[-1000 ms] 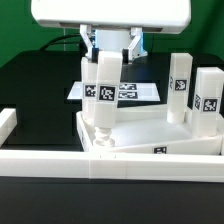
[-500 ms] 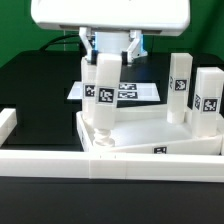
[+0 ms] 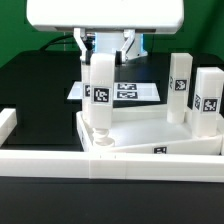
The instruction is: Assemble desk
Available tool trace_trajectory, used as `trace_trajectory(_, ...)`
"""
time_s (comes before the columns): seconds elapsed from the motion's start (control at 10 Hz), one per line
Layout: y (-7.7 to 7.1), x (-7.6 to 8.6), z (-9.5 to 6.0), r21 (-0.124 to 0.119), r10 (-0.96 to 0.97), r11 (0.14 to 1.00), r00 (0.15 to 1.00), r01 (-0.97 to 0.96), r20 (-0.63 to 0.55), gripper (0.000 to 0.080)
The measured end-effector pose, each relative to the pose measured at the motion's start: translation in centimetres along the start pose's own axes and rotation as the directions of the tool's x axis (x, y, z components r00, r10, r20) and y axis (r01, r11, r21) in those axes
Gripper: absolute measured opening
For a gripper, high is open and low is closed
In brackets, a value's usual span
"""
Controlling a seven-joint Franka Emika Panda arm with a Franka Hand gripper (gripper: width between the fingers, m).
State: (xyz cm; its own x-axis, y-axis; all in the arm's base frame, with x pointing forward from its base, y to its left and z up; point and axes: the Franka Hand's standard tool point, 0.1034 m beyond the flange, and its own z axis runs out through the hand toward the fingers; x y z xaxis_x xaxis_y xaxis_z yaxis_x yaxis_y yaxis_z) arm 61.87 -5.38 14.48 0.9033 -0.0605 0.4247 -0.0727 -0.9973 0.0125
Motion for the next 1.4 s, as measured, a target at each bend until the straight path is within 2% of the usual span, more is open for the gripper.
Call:
trace_trajectory(0.7,-0.7,-0.6,0.8,0.002,0.0,1.0,1.0,0.0,0.014,0.029)
trace_trajectory(1.1,-0.6,-0.9,1.3,-0.004,-0.001,1.0,1.0,0.001,0.016,0.029)
trace_trajectory(1.3,-0.5,-0.9,1.5,-0.011,-0.004,1.0,1.0,0.004,0.0,0.029)
trace_trajectory(1.4,-0.5,-0.9,1.6,-0.025,-0.009,1.0,0.999,0.008,-0.034,0.029)
